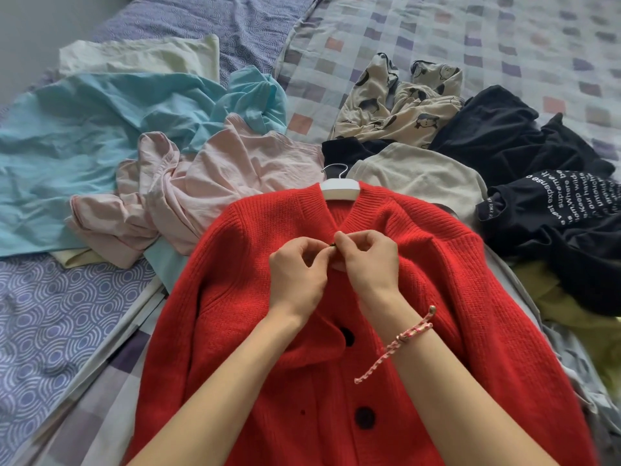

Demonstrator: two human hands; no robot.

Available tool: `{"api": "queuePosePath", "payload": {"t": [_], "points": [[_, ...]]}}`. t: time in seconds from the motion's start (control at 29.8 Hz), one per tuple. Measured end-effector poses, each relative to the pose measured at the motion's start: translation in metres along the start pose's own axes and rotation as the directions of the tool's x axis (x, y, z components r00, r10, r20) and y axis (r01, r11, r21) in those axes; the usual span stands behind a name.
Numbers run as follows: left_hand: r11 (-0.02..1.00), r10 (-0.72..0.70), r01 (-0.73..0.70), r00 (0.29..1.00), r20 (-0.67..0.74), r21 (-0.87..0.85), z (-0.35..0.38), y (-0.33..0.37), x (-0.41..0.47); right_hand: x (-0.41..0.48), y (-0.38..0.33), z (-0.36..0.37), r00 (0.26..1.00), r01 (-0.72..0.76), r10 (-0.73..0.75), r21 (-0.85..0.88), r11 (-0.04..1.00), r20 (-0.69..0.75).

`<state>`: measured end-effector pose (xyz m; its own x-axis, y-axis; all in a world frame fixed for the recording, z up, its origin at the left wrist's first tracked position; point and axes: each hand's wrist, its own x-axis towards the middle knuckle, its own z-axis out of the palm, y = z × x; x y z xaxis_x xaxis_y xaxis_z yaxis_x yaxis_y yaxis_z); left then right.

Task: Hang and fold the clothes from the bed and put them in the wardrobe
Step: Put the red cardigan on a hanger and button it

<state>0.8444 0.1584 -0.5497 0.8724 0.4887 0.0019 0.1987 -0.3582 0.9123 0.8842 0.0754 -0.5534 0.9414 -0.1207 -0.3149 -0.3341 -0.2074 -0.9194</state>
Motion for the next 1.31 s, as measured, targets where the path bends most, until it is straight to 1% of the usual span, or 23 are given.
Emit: {"api": "queuePosePath", "payload": {"t": [0.07, 0.1, 0.17, 0.24, 0.27, 0.34, 0.37, 0.44, 0.47, 0.5, 0.57, 0.64, 0.71, 0.74, 0.87, 0.97, 1.04, 1.11, 1.14, 1.18, 1.24, 1.28, 1.31], "points": [[1.000, 0.014, -0.015, 0.999, -0.048, -0.016, 0.001, -0.002, 0.000, 0.002, 0.000, 0.004, 0.996, -0.051, 0.054, 0.043, 0.998, -0.068], [0.999, -0.011, 0.008, 0.998, -0.062, -0.046, 0.001, -0.003, 0.000, 0.003, 0.001, 0.006, 0.994, -0.071, 0.074, 0.049, 0.996, -0.075], [0.967, -0.162, 0.147, 0.985, -0.057, -0.207, 0.002, -0.001, 0.005, 0.004, 0.001, 0.006, 0.996, -0.055, 0.056, 0.011, 0.998, -0.074], [0.886, -0.306, 0.287, 0.952, 0.004, -0.365, 0.003, 0.003, 0.009, 0.005, 0.002, 0.003, 0.998, 0.029, -0.034, -0.097, 0.995, -0.044], [0.843, -0.357, 0.343, 0.933, 0.048, -0.414, 0.002, 0.004, 0.010, 0.005, 0.002, 0.000, 0.998, 0.055, -0.056, -0.121, 0.991, -0.007], [0.796, -0.408, 0.410, 0.907, 0.106, -0.445, -0.001, 0.001, 0.014, 0.002, 0.002, -0.009, 0.995, 0.077, -0.073, -0.063, 0.995, 0.060], [0.835, -0.393, 0.395, 0.916, 0.088, -0.383, -0.003, -0.003, 0.012, -0.003, 0.002, -0.016, 0.994, 0.089, -0.086, -0.039, 0.995, 0.064], [0.971, -0.213, 0.210, 0.977, -0.014, -0.111, -0.006, -0.008, 0.000, -0.013, 0.006, -0.034, 0.990, 0.124, -0.121, -0.040, 0.991, 0.077], [0.992, -0.120, 0.121, 0.992, -0.047, 0.019, -0.005, -0.010, -0.013, -0.020, 0.010, -0.042, 0.985, 0.126, -0.119, -0.050, 0.991, 0.122], [0.992, -0.069, 0.075, 0.996, -0.055, 0.106, -0.002, -0.011, -0.029, -0.027, 0.015, -0.049, 0.976, 0.116, -0.099, -0.075, 0.990, 0.192], [0.967, -0.113, 0.109, 0.994, 0.003, 0.229, 0.006, -0.014, -0.058, -0.043, 0.029, -0.057, 0.937, 0.112, -0.035, -0.203, 0.973, 0.347], [0.912, -0.231, 0.191, 0.970, 0.071, 0.362, 0.014, -0.019, -0.080, -0.052, 0.043, -0.060, 0.913, 0.202, -0.029, -0.387, 0.900, 0.408], [0.860, -0.280, 0.235, 0.959, 0.033, 0.453, 0.019, -0.024, -0.087, -0.053, 0.053, -0.059, 0.905, 0.307, -0.082, -0.508, 0.805, 0.417], [0.855, -0.277, 0.253, 0.961, -0.012, 0.453, 0.021, -0.026, -0.088, -0.053, 0.054, -0.060, 0.898, 0.340, -0.099, -0.534, 0.774, 0.428], [0.887, -0.326, 0.338, 0.941, -0.094, 0.316, 0.013, -0.027, -0.088, -0.057, 0.056, -0.054, 0.843, 0.477, -0.173, -0.559, 0.678, 0.508], [0.919, -0.378, 0.386, 0.920, -0.103, 0.079, -0.003, -0.029, -0.093, -0.062, 0.059, -0.047, 0.807, 0.559, -0.097, -0.700, 0.445, 0.583], [0.923, -0.384, 0.384, 0.922, -0.054, -0.025, -0.011, -0.029, -0.099, -0.064, 0.061, -0.046, 0.822, 0.542, -0.062, -0.743, 0.394, 0.566], [0.933, -0.353, 0.351, 0.936, -0.005, -0.083, -0.015, -0.032, -0.103, -0.065, 0.061, -0.048, 0.823, 0.543, -0.086, -0.735, 0.407, 0.561], [0.937, -0.335, 0.334, 0.942, 0.008, -0.101, -0.016, -0.034, -0.103, -0.064, 0.062, -0.048, 0.828, 0.532, -0.102, -0.714, 0.455, 0.552], [0.942, -0.317, 0.316, 0.948, 0.016, -0.114, -0.016, -0.034, -0.105, -0.065, 0.062, -0.050, 0.846, 0.487, -0.112, -0.669, 0.562, 0.522], [0.955, -0.284, 0.284, 0.959, 0.013, -0.084, -0.013, -0.033, -0.106, -0.065, 0.056, -0.054, 0.909, 0.254, -0.043, -0.469, 0.846, 0.415], [0.961, -0.273, 0.272, 0.962, 0.002, -0.053, -0.011, -0.032, -0.106, -0.067, 0.053, -0.057, 0.923, 0.117, 0.020, -0.330, 0.937, 0.384], [0.963, -0.267, 0.267, 0.964, -0.009, -0.036, -0.009, -0.030, -0.107, -0.069, 0.050, -0.060, 0.922, 0.014, 0.069, -0.210, 0.978, 0.381]]}}
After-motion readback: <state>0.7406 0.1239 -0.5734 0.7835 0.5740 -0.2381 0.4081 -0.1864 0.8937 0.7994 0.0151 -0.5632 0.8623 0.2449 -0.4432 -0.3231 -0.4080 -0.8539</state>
